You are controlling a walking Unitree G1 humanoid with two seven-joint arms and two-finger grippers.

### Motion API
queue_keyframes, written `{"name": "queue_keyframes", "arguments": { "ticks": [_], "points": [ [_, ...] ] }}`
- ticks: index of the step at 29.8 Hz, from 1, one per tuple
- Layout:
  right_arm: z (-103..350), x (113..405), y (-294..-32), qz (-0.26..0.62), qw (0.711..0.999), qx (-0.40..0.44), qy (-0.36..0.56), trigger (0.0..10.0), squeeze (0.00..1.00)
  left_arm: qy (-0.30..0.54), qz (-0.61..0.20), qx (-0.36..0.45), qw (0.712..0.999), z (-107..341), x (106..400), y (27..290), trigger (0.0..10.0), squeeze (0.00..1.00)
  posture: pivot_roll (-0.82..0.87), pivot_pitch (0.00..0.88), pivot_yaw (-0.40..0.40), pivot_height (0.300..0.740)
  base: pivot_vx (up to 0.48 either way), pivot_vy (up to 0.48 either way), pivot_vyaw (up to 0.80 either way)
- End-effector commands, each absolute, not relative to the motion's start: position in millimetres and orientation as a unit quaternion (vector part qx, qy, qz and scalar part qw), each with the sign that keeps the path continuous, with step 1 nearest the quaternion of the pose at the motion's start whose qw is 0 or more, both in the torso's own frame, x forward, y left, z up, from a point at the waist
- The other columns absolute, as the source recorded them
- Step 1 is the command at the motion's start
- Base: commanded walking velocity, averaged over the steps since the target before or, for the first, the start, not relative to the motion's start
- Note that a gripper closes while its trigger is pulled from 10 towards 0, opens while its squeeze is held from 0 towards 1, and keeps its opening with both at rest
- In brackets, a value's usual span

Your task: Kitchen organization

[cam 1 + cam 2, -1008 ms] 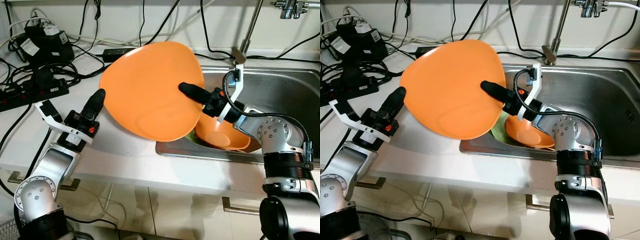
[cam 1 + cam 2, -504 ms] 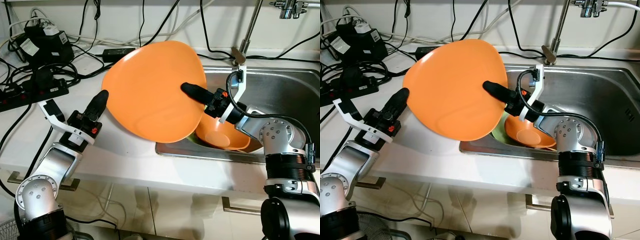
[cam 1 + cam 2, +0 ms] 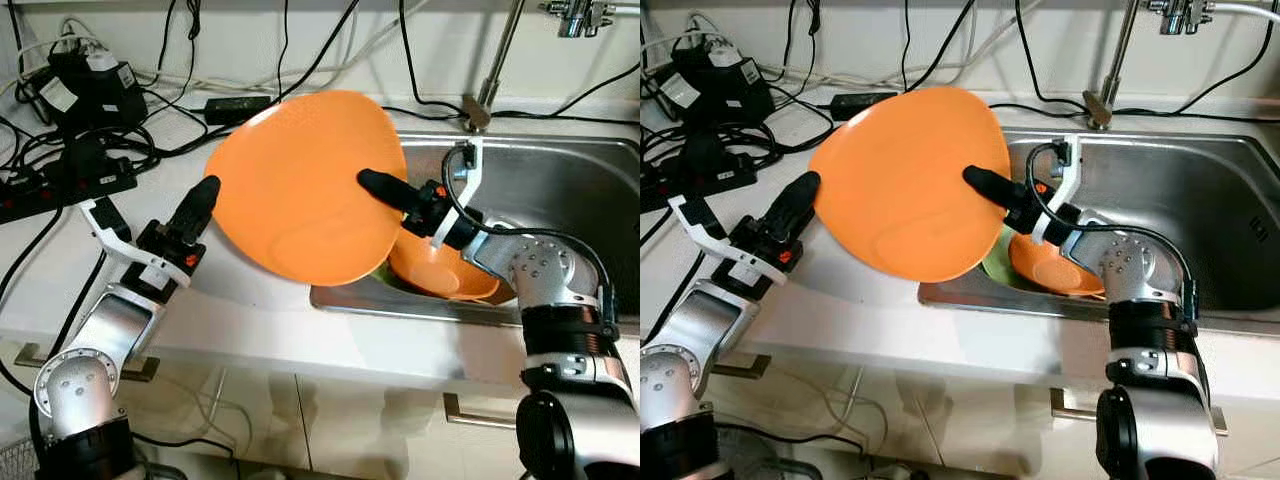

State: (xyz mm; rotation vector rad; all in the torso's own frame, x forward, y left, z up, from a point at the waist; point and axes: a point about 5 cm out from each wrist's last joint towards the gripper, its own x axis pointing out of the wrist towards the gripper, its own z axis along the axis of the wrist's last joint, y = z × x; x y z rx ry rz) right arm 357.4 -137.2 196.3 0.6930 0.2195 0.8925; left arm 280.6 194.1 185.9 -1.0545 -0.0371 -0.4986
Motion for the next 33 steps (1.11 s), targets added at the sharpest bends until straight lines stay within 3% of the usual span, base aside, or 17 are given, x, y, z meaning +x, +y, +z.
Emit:
{"name": "queue_keyframes", "arguments": {
  "ticks": [1,12,23,33],
  "points": [
    [194,366,-148,0.353,0.879,0.302,0.105,0.0,0.0,-0.034,-0.327,-0.478,0.814,208,272,174,10.0,1.0,0.01,0.007,0.08,0.74,0.0,0.0,0.0],
    [188,376,-164,0.279,0.898,0.329,0.088,0.0,0.0,-0.002,-0.347,-0.462,0.816,201,268,165,10.0,1.0,0.0,0.012,0.084,0.74,0.0,0.0,0.0],
    [186,381,-170,0.252,0.902,0.34,0.084,0.0,0.0,0.001,-0.351,-0.456,0.818,201,268,164,10.0,1.0,0.01,0.011,0.085,0.74,0.0,0.0,0.0],
    [188,389,-187,0.17,0.903,0.392,0.041,0.0,0.0,0.018,-0.366,-0.436,0.822,199,264,160,10.0,1.0,0.01,0.009,0.088,0.74,0.0,0.0,0.0]
  ]
}}
